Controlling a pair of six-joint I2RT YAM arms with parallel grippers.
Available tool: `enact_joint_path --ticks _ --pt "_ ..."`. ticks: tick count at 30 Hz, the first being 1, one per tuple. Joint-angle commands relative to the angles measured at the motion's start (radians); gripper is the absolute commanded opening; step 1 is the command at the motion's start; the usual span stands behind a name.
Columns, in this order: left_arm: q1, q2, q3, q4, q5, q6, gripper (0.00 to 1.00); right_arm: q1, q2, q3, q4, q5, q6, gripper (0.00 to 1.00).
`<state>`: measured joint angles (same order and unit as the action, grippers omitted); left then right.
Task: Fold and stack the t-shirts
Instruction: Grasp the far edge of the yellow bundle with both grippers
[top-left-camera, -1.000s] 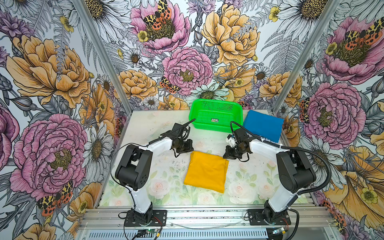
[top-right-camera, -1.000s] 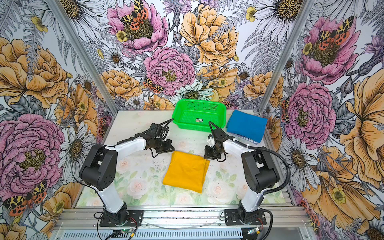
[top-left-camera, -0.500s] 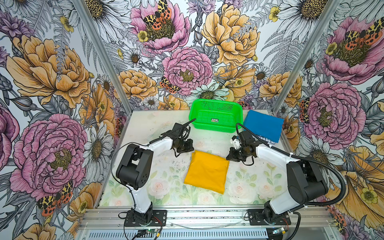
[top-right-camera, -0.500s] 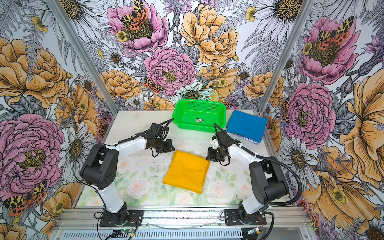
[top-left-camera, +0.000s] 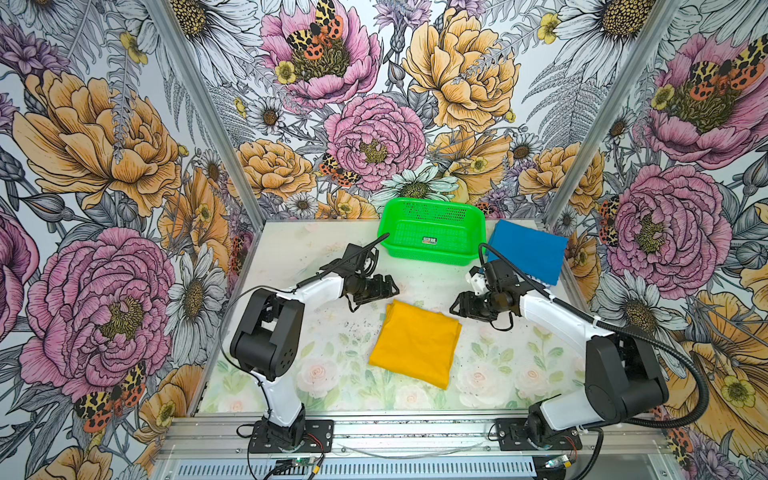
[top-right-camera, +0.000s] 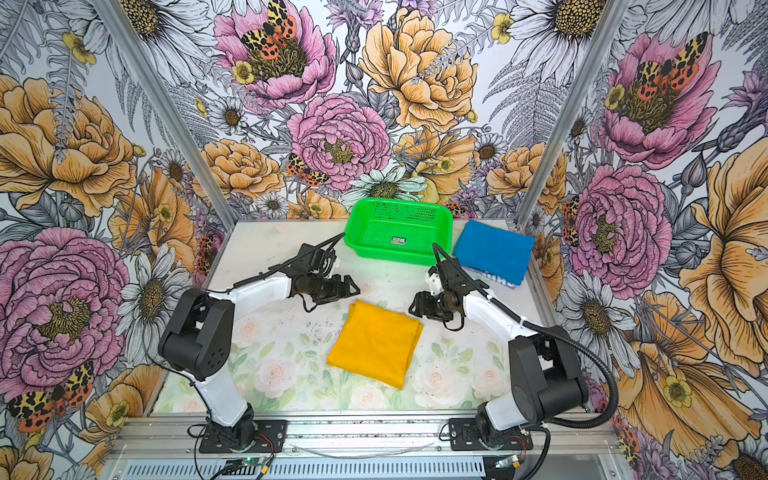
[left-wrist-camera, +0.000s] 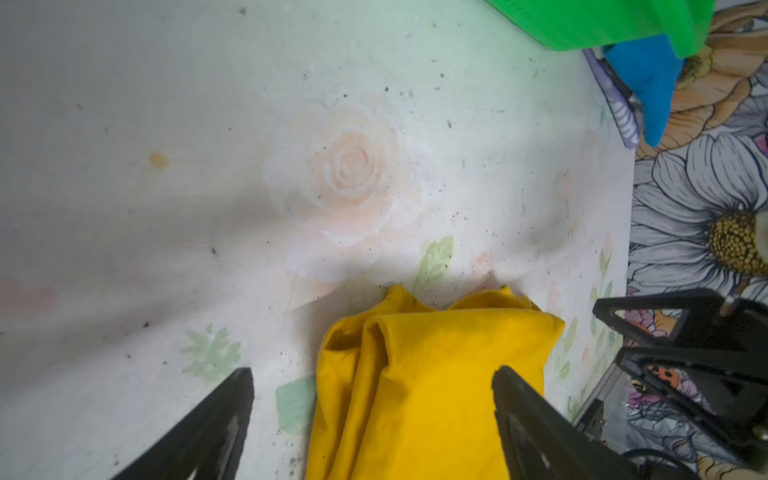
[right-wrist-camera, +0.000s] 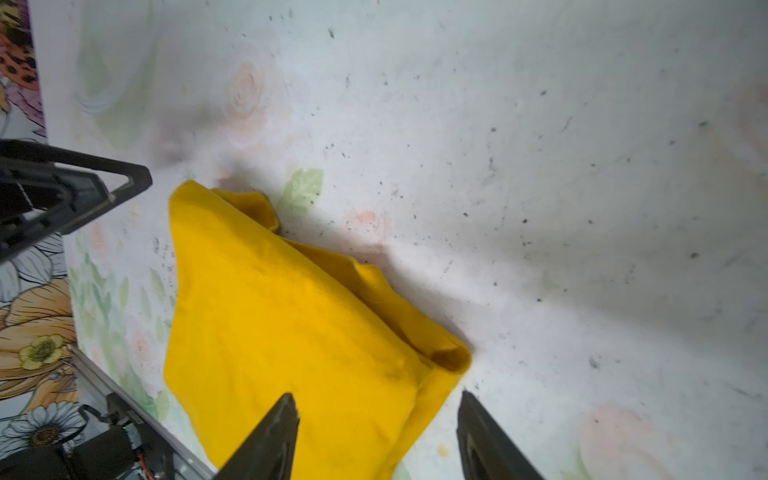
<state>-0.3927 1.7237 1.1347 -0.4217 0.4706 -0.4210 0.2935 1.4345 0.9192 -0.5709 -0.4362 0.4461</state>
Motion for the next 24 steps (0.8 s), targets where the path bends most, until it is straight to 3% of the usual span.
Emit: enact_joint_path --ticks 1,5,11,20,24 --pt "-0.018 -0.087 -0.038 0.060 0.113 -0.016 0.99 0.040 -0.045 0.024 0.013 -0.032 0.007 0.68" --pt "-0.074 -0.096 -0.074 0.116 0.151 -0.050 0.99 0.090 -0.020 -0.003 0.088 -0.052 0.059 0.68" --pt "-0.085 -0.016 -0.160 0.385 0.227 -0.193 0.99 0.130 0.066 -0.076 0.251 -0.067 0.144 0.68" --pt "-0.069 0.140 -0.170 0.386 0.126 -0.155 0.99 0.127 0.177 -0.138 0.253 0.043 0.166 0.68" --pt "-0.067 0.135 -0.161 0.341 0.091 -0.125 0.99 0.127 0.139 -0.131 0.244 0.045 0.145 0.68"
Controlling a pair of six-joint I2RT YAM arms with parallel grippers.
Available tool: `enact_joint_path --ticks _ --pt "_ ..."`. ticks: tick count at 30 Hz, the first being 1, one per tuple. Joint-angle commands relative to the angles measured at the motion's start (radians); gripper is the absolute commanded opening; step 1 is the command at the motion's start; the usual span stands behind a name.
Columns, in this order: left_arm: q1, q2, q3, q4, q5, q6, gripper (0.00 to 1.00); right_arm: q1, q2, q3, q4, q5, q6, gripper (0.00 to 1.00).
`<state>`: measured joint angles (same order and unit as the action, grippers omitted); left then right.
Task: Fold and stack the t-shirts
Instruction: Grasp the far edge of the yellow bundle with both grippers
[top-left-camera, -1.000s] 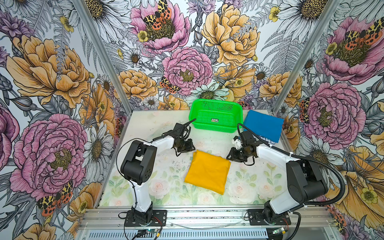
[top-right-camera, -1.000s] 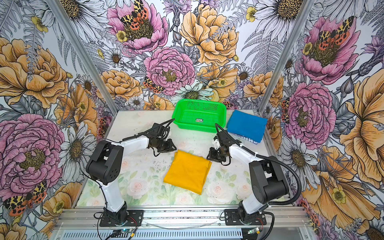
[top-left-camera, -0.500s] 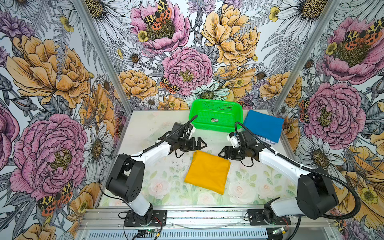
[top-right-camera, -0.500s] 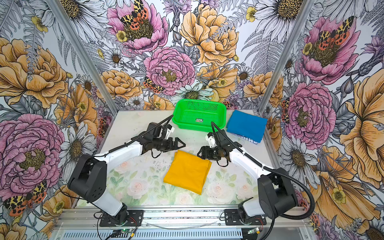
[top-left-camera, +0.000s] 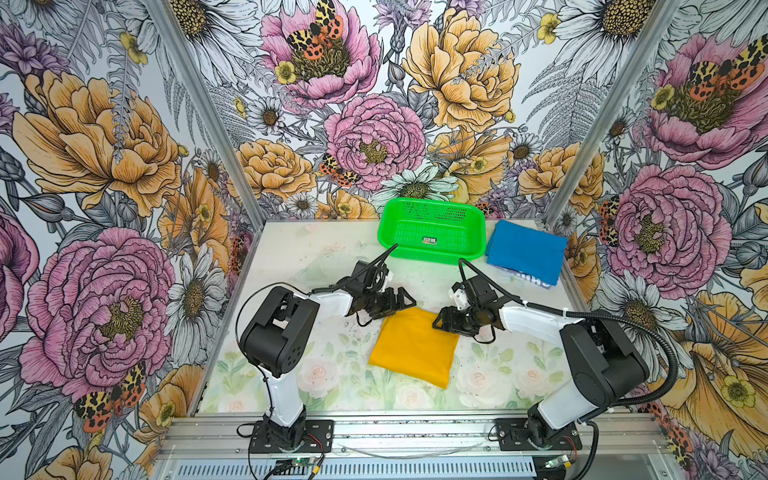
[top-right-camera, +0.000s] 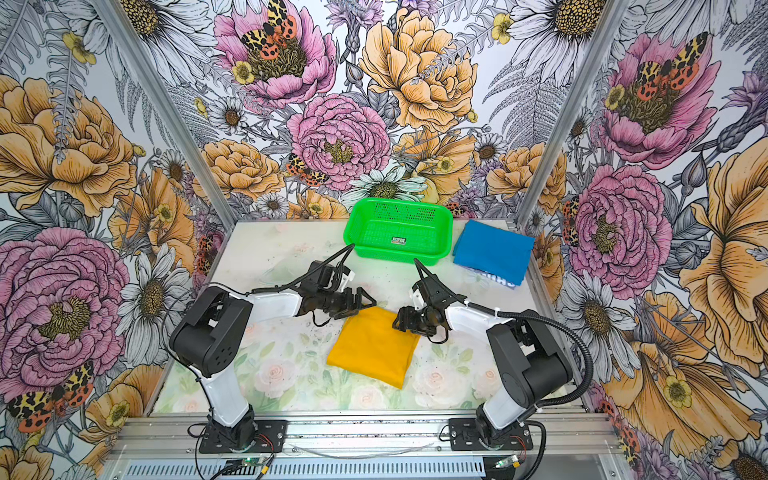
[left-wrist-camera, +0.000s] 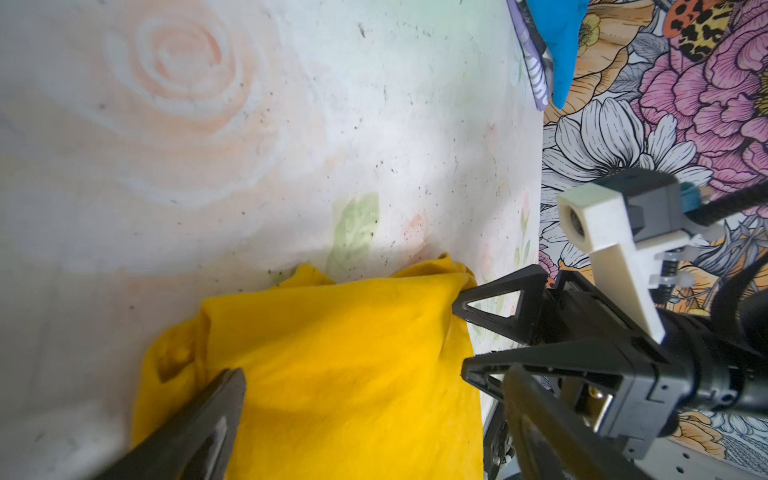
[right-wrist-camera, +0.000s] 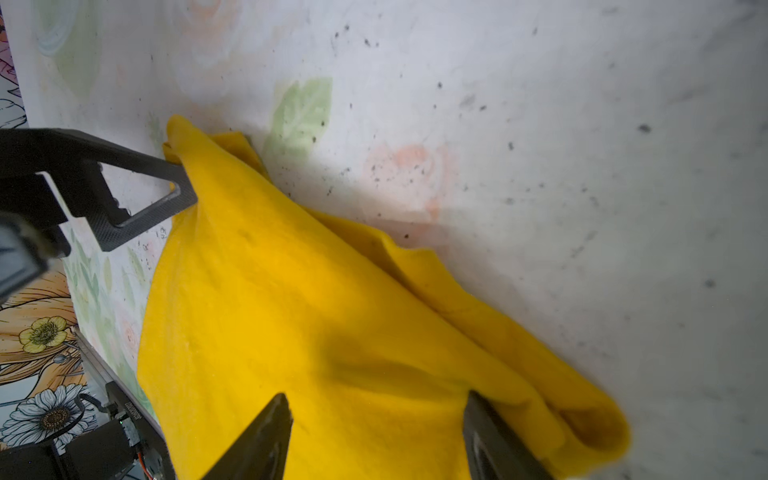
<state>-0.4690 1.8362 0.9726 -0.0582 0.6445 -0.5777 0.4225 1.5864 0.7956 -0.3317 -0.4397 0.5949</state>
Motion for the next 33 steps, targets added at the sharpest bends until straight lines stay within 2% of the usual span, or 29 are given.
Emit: enact_joint_path --ticks 1,5,6,13,17,19,22,30,33 --pt "0.010 0.005 0.005 -0.043 -0.095 0.044 0.99 -0.001 -0.038 -0.003 -0.008 0.053 -0.010 0.68" --pt "0.007 -0.101 0.035 -0.184 -0.191 0.108 0.99 0.001 -0.114 0.031 -0.109 0.092 -0.040 0.72" --pt "0.005 -0.118 0.040 -0.212 -0.207 0.120 0.99 0.001 -0.130 0.037 -0.137 0.101 -0.046 0.79" --pt "-0.016 -0.211 0.028 -0.387 -0.266 0.173 0.99 0.028 -0.205 0.048 -0.303 0.176 -0.061 0.82" --pt "-0.053 -0.258 -0.015 -0.415 -0.311 0.162 0.99 0.081 -0.219 0.070 -0.435 0.317 -0.061 0.85" --pt "-0.077 -0.272 -0.024 -0.431 -0.337 0.159 0.99 0.110 -0.218 0.071 -0.459 0.351 -0.052 0.85" --pt "-0.093 -0.284 -0.045 -0.431 -0.362 0.145 0.99 0.153 -0.204 0.064 -0.459 0.371 -0.031 0.85" --pt "-0.110 -0.275 -0.063 -0.431 -0.341 0.147 0.99 0.250 -0.109 0.100 -0.464 0.437 0.026 0.85" --pt "-0.116 -0.275 -0.069 -0.430 -0.327 0.153 0.99 0.255 -0.112 0.108 -0.460 0.415 0.048 0.85"
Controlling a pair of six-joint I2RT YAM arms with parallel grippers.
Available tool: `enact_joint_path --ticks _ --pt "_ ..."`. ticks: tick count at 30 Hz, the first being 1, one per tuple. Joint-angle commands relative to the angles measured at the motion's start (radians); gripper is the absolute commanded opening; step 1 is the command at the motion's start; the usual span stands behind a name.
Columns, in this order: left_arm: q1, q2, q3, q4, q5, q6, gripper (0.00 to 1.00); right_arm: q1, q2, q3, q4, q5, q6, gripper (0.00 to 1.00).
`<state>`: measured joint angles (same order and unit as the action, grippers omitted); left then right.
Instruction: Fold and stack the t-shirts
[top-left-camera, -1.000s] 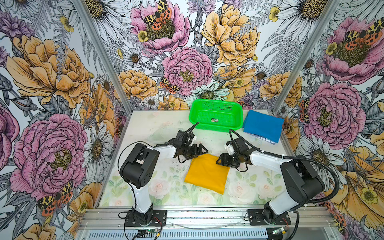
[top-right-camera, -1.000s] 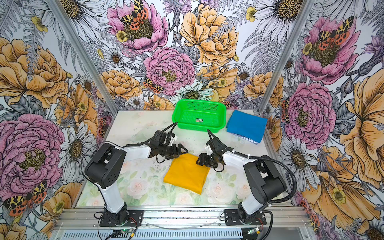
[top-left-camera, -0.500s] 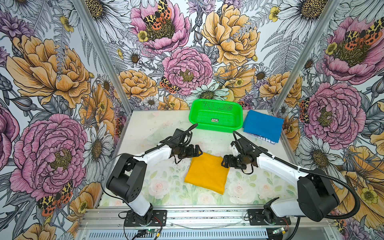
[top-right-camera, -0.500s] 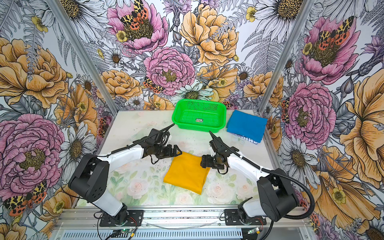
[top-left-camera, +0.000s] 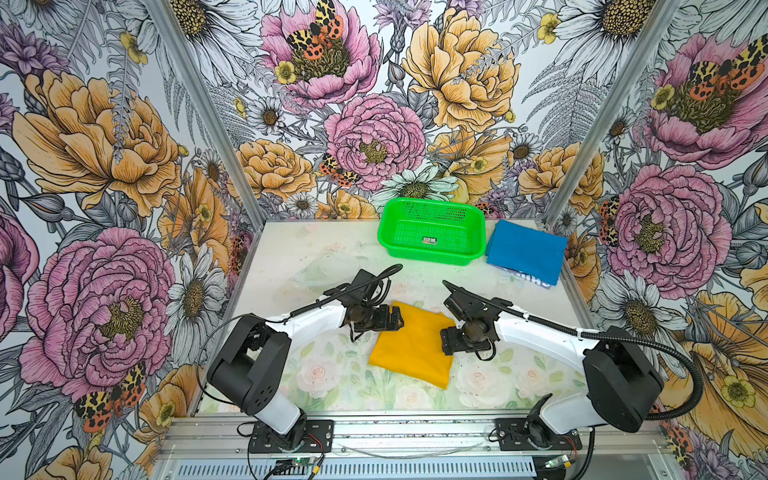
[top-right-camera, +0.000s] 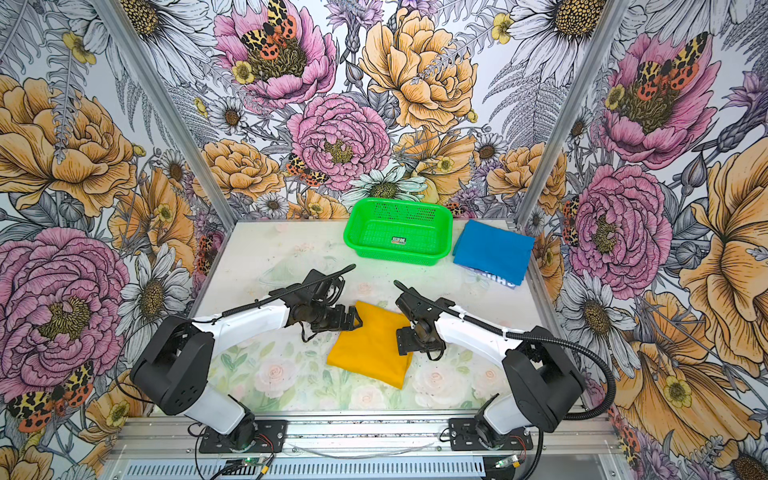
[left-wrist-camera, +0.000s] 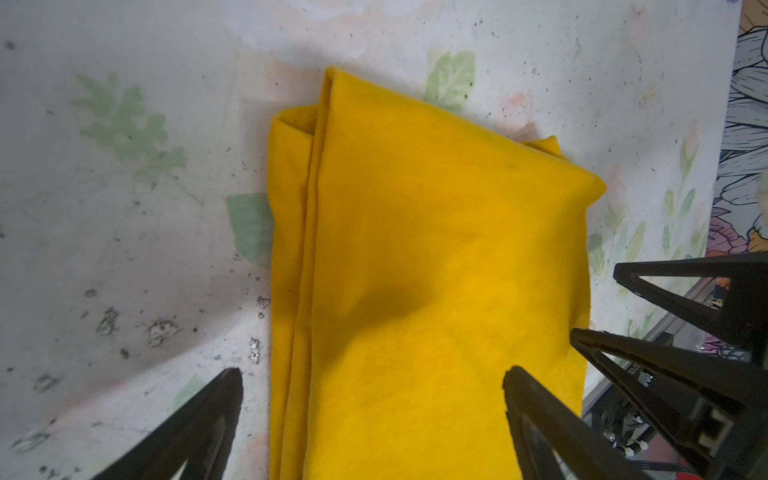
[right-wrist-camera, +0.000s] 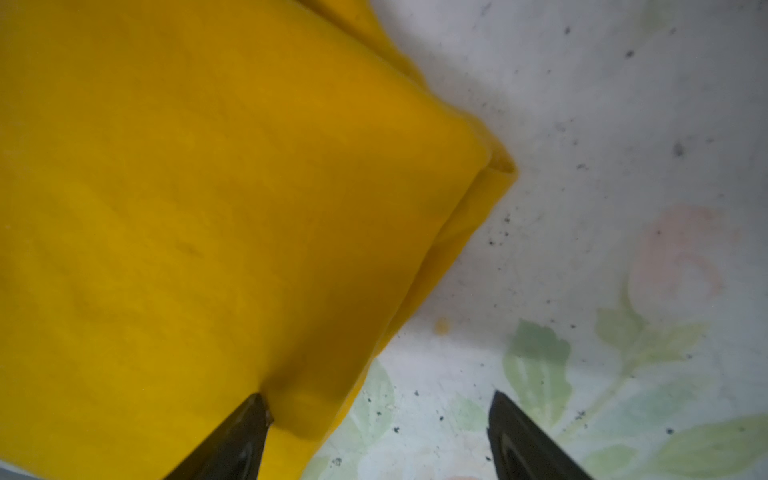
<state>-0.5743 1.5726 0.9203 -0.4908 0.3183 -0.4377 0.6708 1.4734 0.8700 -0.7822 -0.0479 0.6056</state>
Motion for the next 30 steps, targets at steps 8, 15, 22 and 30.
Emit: enact_joint_path --ticks 8,15,22,30 --pt "-0.010 0.031 -0.033 0.004 -0.037 0.022 0.44 0.006 -0.058 0.033 -0.002 -0.086 0.093 0.87" --pt "-0.024 0.102 -0.020 0.001 -0.079 0.024 0.18 -0.001 -0.114 -0.050 0.140 -0.208 0.222 0.94" --pt "-0.037 0.161 -0.025 -0.016 -0.144 0.009 0.00 -0.027 -0.151 -0.174 0.347 -0.296 0.368 0.96" --pt "-0.059 0.191 -0.048 -0.005 -0.178 -0.009 0.00 -0.054 -0.082 -0.304 0.600 -0.331 0.454 0.97"
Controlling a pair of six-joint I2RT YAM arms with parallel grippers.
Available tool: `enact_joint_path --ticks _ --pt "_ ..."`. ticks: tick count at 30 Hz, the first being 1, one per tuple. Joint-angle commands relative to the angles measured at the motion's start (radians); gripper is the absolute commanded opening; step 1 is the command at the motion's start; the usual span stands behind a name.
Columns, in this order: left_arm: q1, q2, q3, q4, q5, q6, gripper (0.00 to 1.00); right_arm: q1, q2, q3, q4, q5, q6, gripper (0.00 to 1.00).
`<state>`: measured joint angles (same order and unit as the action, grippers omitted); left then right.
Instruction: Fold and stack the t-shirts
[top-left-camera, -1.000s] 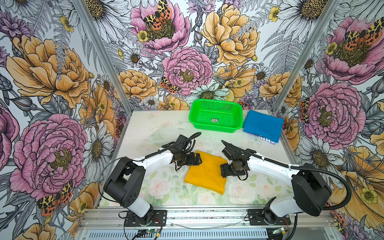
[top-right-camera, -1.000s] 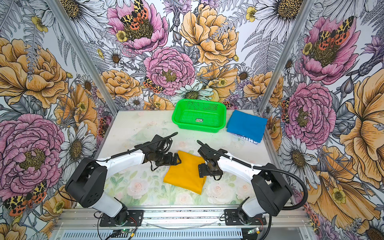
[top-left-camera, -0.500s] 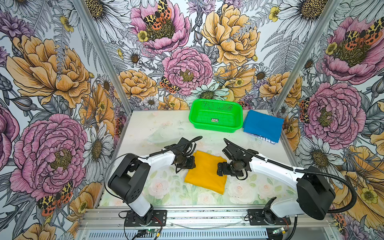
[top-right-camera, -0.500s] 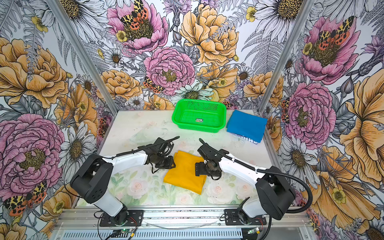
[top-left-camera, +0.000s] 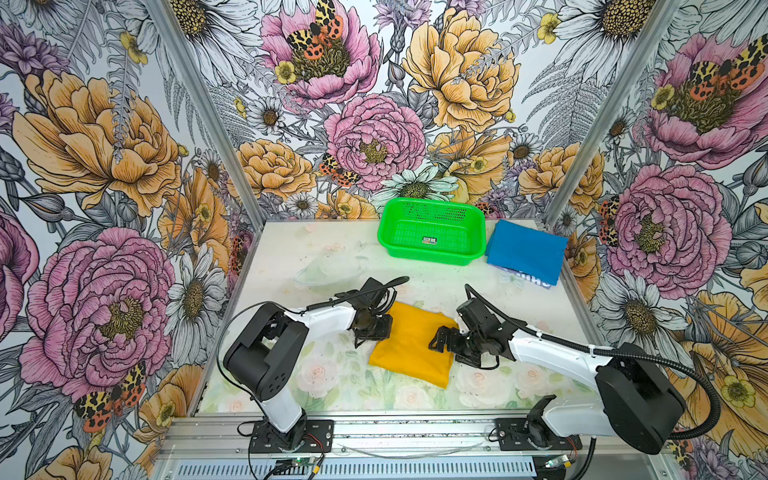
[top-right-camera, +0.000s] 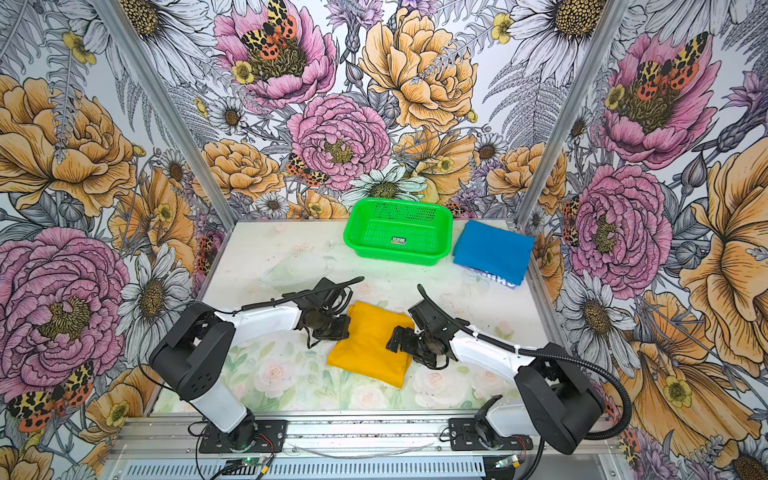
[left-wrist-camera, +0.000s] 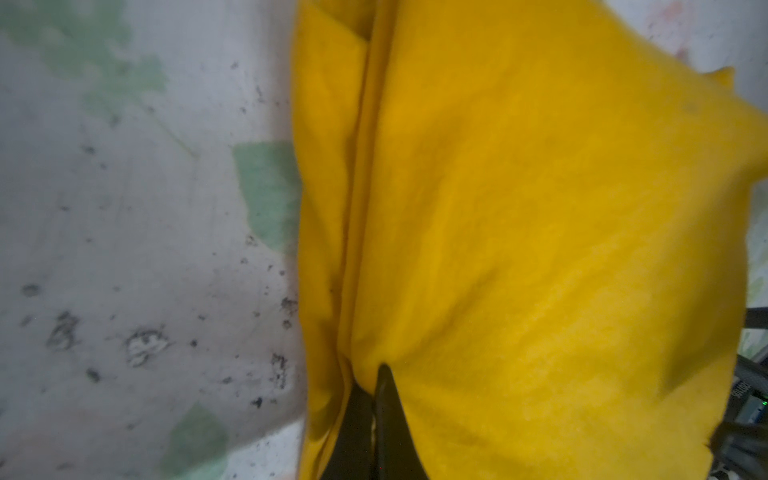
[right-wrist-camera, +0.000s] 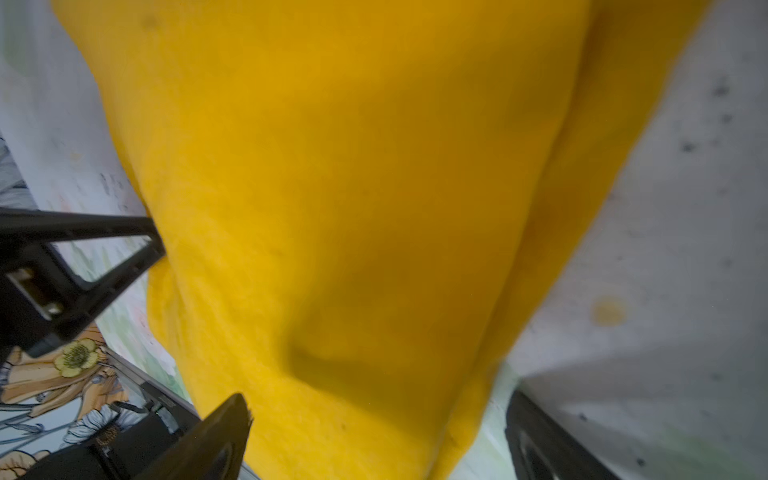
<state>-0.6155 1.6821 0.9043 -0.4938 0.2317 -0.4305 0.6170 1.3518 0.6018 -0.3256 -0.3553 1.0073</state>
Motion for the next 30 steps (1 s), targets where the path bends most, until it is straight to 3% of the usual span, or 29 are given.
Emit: enact_joint_path --ticks 1,9,17,20,30 --pt "-0.020 0.086 -0.037 0.006 -0.087 -0.020 0.00 0.005 0.058 -0.041 0.173 -0.029 0.060 0.97" --pt "-0.040 0.111 -0.094 0.115 -0.024 -0.061 0.00 0.091 0.242 0.023 0.337 -0.032 0.131 0.99" --pt "-0.070 0.094 -0.174 0.243 0.041 -0.111 0.00 0.222 0.388 0.209 0.167 0.175 0.142 0.94" --pt "-0.077 0.080 -0.191 0.254 0.044 -0.114 0.00 0.252 0.430 0.244 0.118 0.254 0.170 0.83" --pt "-0.043 -0.014 -0.252 0.239 0.069 -0.120 0.00 0.274 0.529 0.327 -0.024 0.341 0.145 0.26"
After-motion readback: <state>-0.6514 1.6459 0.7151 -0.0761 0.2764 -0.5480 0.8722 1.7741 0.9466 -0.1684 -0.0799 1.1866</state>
